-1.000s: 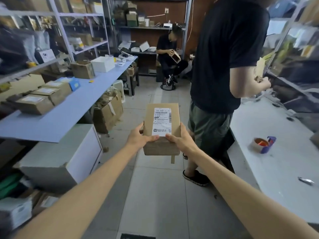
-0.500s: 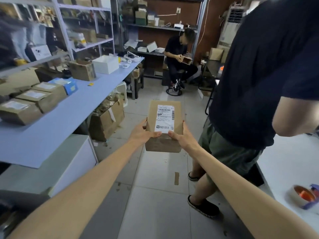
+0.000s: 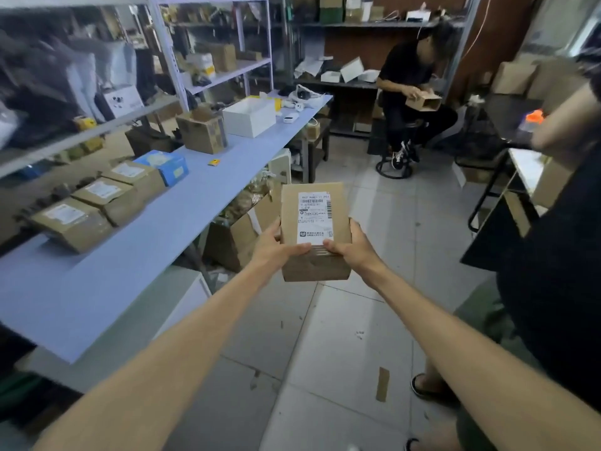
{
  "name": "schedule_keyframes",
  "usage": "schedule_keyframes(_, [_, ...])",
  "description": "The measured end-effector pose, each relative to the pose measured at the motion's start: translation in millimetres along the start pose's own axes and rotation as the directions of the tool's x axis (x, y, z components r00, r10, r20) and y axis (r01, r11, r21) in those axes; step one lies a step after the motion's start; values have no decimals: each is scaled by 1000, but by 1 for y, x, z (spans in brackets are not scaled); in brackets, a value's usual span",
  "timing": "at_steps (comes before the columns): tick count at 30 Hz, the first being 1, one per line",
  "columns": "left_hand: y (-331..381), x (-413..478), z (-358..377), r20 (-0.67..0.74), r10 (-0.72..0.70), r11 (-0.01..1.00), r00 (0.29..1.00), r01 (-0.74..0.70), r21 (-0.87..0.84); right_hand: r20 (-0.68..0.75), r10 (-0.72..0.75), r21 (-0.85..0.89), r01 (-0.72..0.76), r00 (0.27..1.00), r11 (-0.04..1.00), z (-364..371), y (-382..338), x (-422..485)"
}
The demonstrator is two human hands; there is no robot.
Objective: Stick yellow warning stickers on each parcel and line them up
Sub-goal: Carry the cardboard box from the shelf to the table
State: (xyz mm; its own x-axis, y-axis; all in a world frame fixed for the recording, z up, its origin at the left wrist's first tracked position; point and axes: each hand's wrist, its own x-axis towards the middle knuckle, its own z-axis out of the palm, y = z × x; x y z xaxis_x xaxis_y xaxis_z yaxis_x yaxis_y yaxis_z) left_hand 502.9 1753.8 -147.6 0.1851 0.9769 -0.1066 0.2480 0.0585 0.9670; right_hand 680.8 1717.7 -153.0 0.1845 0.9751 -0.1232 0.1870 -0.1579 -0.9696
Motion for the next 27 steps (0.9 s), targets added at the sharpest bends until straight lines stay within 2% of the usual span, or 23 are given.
schedule_keyframes(4, [15, 65, 8, -85, -4, 1000, 996, 4, -2, 101, -23, -13, 25, 995, 1000, -10, -10, 84])
schedule_keyframes(9, [20, 139, -1, -144, -42, 999, 989, 41, -6, 156, -29, -19, 32, 987, 999, -7, -24, 161])
schedule_keyframes(11, [16, 184, -8, -221, -66, 998, 973, 61, -30, 221, -21, -28, 28, 975, 999, 0, -29, 214])
schedule_keyframes(13, [18, 196, -11, -220, -54, 998, 974, 49, -29, 231, -38, -20, 43, 972, 999, 0, -33, 227])
schedule_keyframes(19, [12, 297, -38, -323, -84, 990, 943, 43, -132, 331, -84, 13, 84, 940, 996, 28, -52, 338])
schedule_keyframes(27, [25, 383, -85, -461, -151, 983, 874, 85, -161, 442, -159, 4, 175, 883, 985, 67, -94, 450])
